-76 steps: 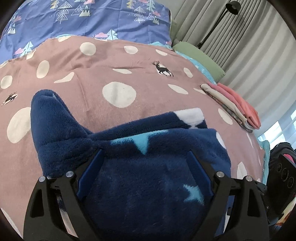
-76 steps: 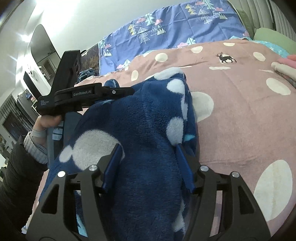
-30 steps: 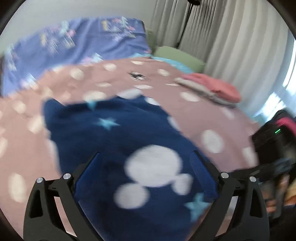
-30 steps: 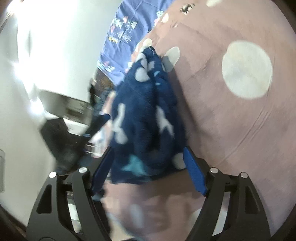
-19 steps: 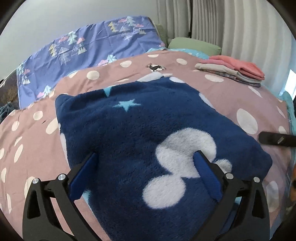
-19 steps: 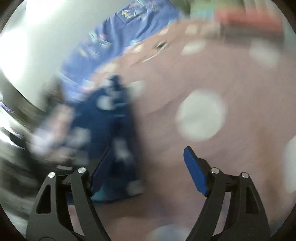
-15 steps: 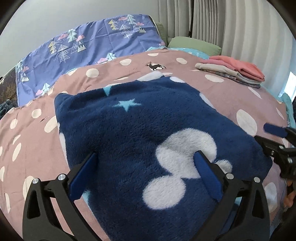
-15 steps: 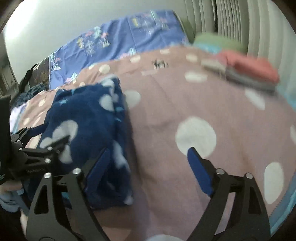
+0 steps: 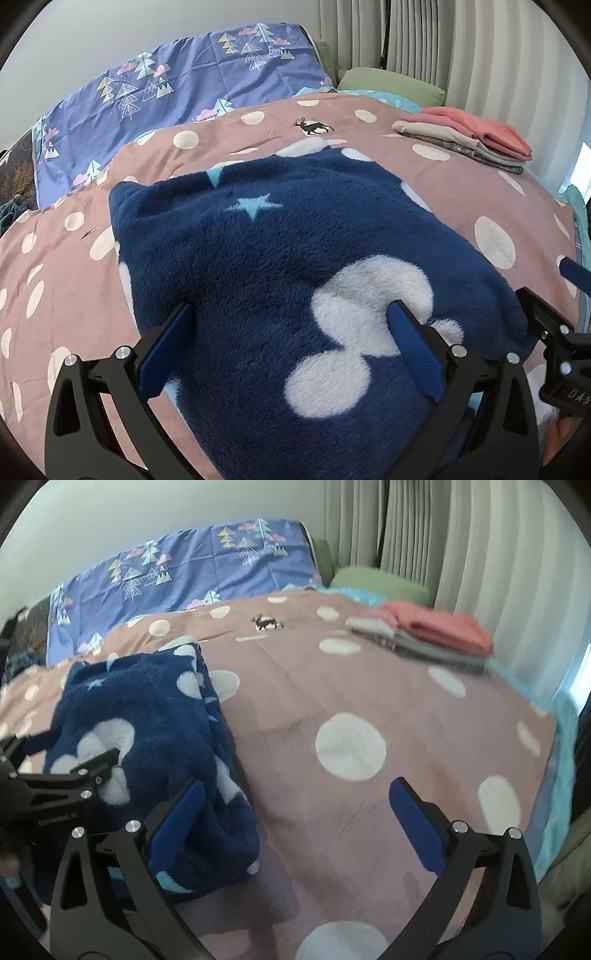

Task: Fold small clothes

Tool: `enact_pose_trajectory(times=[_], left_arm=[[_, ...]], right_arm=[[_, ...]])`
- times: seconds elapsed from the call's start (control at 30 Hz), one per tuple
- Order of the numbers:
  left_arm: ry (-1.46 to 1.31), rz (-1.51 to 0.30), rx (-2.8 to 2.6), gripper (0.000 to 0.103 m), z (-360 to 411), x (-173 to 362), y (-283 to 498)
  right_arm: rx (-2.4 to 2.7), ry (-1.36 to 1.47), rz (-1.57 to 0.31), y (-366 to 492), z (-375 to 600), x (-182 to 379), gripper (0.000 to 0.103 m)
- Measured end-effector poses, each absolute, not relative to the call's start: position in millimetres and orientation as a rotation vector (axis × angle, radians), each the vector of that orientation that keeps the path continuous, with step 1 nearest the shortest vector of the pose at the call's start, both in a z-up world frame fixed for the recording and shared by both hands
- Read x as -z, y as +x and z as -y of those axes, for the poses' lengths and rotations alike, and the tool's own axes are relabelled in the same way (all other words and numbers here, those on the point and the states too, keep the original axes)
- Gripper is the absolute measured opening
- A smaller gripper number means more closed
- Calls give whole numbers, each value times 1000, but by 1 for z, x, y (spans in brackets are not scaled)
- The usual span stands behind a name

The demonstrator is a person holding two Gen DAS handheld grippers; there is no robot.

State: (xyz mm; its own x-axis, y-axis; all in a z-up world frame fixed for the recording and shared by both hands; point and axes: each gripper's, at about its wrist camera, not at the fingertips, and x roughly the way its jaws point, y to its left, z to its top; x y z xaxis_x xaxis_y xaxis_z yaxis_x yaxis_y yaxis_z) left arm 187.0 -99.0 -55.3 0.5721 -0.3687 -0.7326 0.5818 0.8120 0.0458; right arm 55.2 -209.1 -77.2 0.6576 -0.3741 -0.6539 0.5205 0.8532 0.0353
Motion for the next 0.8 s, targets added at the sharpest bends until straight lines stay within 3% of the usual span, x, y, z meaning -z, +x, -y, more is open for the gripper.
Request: enact_pose_trajectory(times=[0.27, 0.47, 0.8], left_arm=[[297, -780, 565, 102, 98, 55, 187], [297, -778, 565, 102, 99, 54, 187], [296, -778, 567, 102, 99, 55, 187]], right_arm=[[158, 499, -742, 39, 243, 95, 101], [-231, 1133, -758, 20, 293, 153, 101], [-258, 1104, -841, 48, 257, 151, 101]])
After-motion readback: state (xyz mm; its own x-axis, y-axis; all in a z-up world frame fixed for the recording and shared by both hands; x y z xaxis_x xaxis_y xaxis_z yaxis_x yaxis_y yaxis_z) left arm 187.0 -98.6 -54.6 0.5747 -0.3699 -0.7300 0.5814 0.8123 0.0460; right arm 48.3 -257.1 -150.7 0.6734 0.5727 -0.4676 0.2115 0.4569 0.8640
